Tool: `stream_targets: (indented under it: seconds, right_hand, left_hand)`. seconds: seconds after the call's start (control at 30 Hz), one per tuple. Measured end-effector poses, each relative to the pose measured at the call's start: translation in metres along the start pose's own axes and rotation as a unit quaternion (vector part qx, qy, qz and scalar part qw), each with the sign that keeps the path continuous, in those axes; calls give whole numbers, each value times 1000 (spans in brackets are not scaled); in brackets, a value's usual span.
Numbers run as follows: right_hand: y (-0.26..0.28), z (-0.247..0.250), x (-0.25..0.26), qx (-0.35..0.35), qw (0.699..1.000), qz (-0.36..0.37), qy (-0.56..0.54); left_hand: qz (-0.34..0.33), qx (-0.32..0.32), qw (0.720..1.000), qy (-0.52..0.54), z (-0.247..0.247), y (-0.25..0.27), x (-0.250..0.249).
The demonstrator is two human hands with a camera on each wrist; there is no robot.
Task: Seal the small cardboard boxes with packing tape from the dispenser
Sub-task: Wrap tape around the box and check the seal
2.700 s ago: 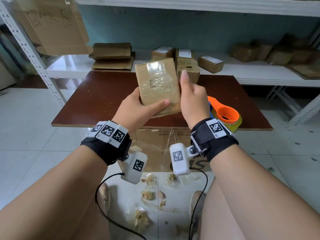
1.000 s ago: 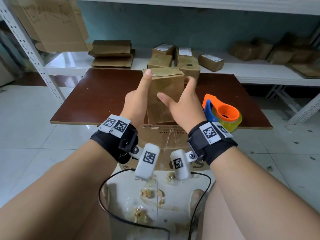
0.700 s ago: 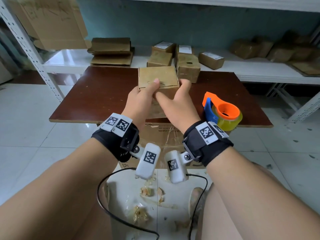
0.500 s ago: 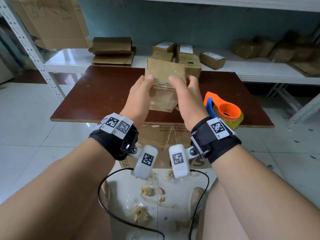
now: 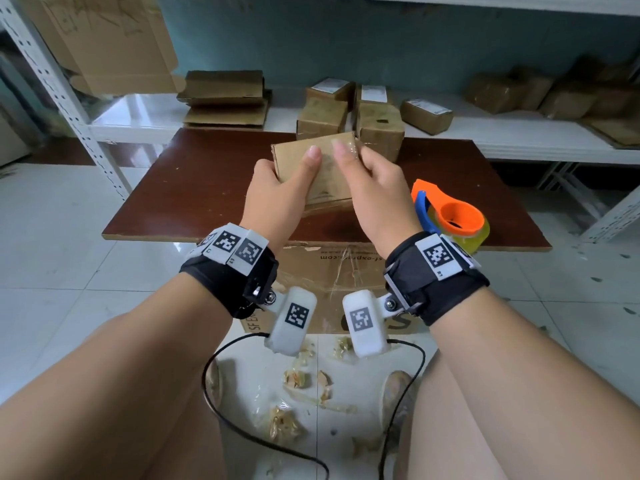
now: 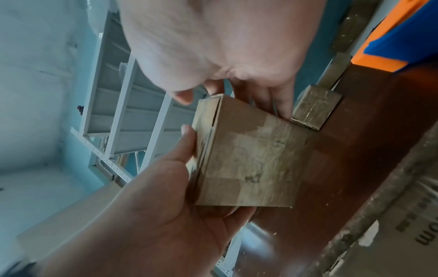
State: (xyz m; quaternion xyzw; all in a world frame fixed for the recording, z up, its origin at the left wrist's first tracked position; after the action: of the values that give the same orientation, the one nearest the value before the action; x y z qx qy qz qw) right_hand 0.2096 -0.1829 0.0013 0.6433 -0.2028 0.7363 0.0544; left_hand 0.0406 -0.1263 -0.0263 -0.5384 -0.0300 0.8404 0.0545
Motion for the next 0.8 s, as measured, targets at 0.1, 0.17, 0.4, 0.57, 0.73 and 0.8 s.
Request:
stream_targets:
  seconds: [0.1,0.17,0.4,0.57,0.73,0.8]
  right_hand:
    - [3,6,6,10,998,38,54]
    - [-1,15,4,-9,997,45,60]
    - [-6,41,-29,-120,975,-151,-111]
    - [3,33,1,-80,997,1,0]
    - [3,18,4,-58,994,48,85]
    - [1,16,1,-52,992,49,101]
  left_hand:
    - [2,-18,999,-45,4,-9,2]
    - [24,-10,1000,-9,3,-8,4]
    - [-129,56,984,-107,-2,-8,-23]
    - [-49,-7,999,22,9,-6,-9]
    - [-34,9,999,21,0,2,-13]
    - [-58,18,998,35,-4,10,-19]
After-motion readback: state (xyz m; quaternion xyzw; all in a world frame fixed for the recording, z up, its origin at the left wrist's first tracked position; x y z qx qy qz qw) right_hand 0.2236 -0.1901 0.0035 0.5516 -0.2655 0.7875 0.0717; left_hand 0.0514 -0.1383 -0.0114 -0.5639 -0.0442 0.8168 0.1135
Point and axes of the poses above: each hand's wrist, its own y-axis away from the middle knuckle, its own z-axis out of the back of the hand, x = y × z, the point moved 9 cm from there along -y, towards the middle knuckle, and after that the axes turned 13 degrees about -y, right-handed, at the moved point
